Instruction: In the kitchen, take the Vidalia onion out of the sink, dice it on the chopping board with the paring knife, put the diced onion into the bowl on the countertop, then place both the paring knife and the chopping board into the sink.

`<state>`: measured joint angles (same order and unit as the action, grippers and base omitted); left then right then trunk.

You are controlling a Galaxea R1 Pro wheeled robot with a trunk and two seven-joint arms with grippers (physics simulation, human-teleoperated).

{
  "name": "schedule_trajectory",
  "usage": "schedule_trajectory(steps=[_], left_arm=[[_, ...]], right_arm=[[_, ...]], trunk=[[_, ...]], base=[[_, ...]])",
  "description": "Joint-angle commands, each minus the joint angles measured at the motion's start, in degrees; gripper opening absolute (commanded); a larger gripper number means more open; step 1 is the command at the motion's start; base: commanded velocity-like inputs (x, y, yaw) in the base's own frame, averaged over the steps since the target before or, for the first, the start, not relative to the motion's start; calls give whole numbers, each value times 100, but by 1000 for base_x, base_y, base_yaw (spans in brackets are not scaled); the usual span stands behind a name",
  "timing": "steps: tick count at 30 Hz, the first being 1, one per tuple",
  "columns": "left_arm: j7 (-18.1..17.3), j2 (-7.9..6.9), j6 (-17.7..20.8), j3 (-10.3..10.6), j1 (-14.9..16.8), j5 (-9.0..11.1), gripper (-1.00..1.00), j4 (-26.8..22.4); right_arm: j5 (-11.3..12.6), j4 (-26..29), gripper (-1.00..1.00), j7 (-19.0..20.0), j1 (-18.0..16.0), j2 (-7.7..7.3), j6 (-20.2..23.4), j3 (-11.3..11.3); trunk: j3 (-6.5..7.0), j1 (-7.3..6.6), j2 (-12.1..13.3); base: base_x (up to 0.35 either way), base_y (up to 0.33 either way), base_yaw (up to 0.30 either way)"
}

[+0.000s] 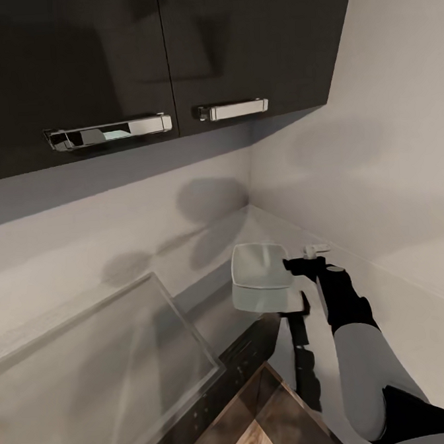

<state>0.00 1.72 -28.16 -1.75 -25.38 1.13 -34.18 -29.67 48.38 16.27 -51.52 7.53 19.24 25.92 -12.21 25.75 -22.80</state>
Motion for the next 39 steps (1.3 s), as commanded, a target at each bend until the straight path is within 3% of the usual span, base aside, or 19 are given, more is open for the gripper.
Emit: schedule_trajectory(steps=[1, 12, 34, 39], left_arm=[[0, 3, -6, -9, -2, 10, 100, -9], [0, 3, -6, -6, -2, 2, 100, -10], [0, 3, -6, -9, -2, 10, 100, -5], [0, 3, -6, -10, -2, 10, 100, -1]], right_arm=[[-58, 15, 100, 61, -7, -9, 45, 30], [-41, 24, 100, 87, -7, -41, 370, 34], [-8, 28, 100, 103, -7, -41, 388, 47], [91, 46, 100, 350, -7, -67, 388, 198]], trunk=[[-11, 4, -12], [-69, 4, -12], [-267, 4, -12], [-274, 4, -12]], base=[[0, 0, 0], [0, 0, 0], [0, 0, 0], [0, 0, 0]])
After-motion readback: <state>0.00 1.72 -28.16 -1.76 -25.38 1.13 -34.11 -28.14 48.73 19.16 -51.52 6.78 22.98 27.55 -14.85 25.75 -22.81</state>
